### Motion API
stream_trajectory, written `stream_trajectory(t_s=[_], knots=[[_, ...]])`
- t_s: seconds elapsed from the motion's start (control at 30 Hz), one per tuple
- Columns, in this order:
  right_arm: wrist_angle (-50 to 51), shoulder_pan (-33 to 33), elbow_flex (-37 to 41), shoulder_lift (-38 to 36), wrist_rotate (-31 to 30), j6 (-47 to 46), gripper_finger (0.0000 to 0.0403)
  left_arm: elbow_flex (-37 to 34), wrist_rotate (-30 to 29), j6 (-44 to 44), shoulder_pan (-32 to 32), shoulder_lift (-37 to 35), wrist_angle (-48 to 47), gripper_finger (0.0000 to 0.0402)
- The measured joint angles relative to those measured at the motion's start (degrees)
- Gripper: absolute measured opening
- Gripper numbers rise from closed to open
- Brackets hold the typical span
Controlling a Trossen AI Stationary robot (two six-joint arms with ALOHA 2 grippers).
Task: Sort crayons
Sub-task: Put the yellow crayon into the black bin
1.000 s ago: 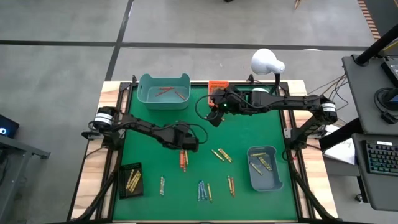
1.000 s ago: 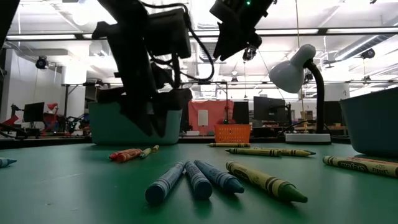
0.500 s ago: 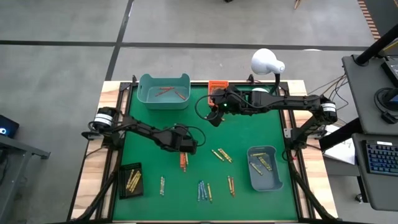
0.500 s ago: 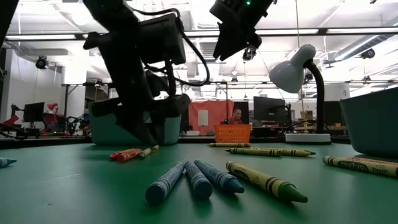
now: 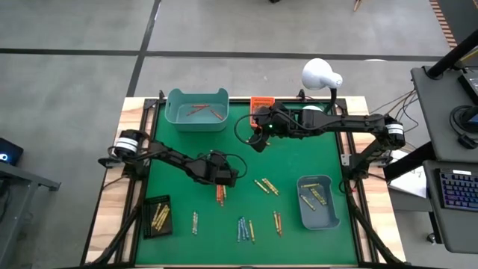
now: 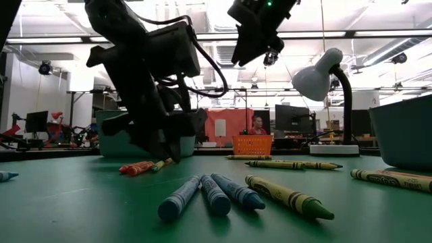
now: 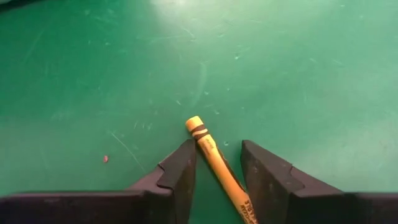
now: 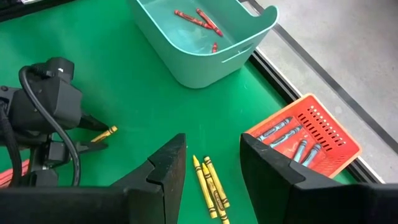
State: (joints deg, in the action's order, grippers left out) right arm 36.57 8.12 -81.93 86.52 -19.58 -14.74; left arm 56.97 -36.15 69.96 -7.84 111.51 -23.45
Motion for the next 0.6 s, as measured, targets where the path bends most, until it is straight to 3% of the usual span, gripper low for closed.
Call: stream_trajectory(t_s=[0.27,0.43,0.6], knots=[[0.1,0.0,1.6,0.0,0.0,0.0,0.0139,-0.2,-0.6,-2.6,0.0,-1.0,-2.2,0.0013],[0.1,0.0,2.9,0.0,0.0,0.0,0.0139,-0.8,-0.5,-9.8,-0.6,-5.8,-5.0,0.0011],[-0.5,0.0,4.3,0.0,0.0,0.0,0.0139,-1.3,-5.6,-17.6,-2.2,-16.7,-5.2,0.0002]])
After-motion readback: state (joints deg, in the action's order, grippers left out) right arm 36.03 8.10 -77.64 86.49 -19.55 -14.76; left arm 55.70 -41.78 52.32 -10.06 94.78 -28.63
